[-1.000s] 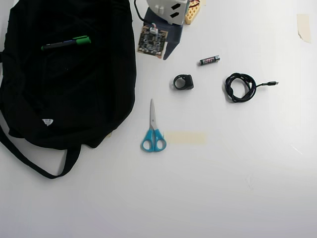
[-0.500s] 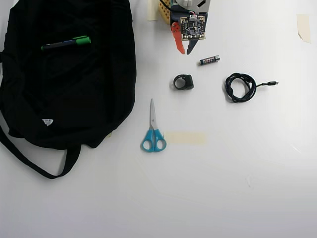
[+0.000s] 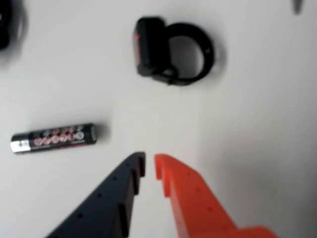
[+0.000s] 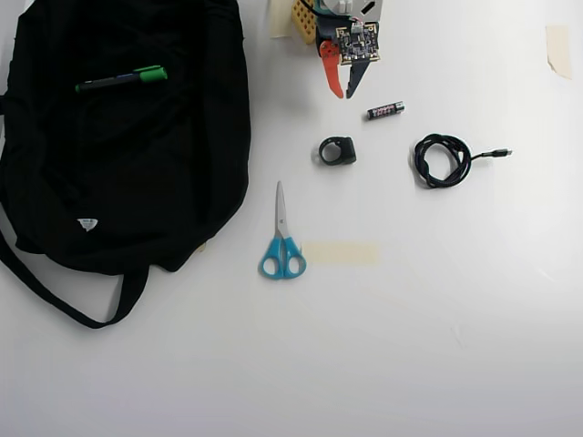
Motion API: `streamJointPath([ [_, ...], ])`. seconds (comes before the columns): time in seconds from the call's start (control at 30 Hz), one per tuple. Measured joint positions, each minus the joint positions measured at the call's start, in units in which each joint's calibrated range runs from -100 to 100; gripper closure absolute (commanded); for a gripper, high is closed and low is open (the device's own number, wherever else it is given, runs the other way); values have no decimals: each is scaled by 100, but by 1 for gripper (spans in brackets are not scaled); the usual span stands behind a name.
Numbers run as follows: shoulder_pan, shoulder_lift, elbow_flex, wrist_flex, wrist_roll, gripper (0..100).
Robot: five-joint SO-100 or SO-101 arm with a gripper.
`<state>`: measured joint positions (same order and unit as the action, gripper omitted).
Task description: Put the green marker into the black bag
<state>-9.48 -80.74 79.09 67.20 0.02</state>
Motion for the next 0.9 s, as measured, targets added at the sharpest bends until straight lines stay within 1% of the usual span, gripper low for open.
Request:
streamJointPath([
  [0.27,66,-1677,1525,0,0,98],
  [0.43,88,-1802,1863,0,0,98],
  [0.53,81,-1802,1879,292,0,98],
  [0.7,88,-1802,1879,335,0,98],
  [0.8,353,-1802,1879,343,-49,98],
  [0.9,316,-1802,1879,343,-63,98],
])
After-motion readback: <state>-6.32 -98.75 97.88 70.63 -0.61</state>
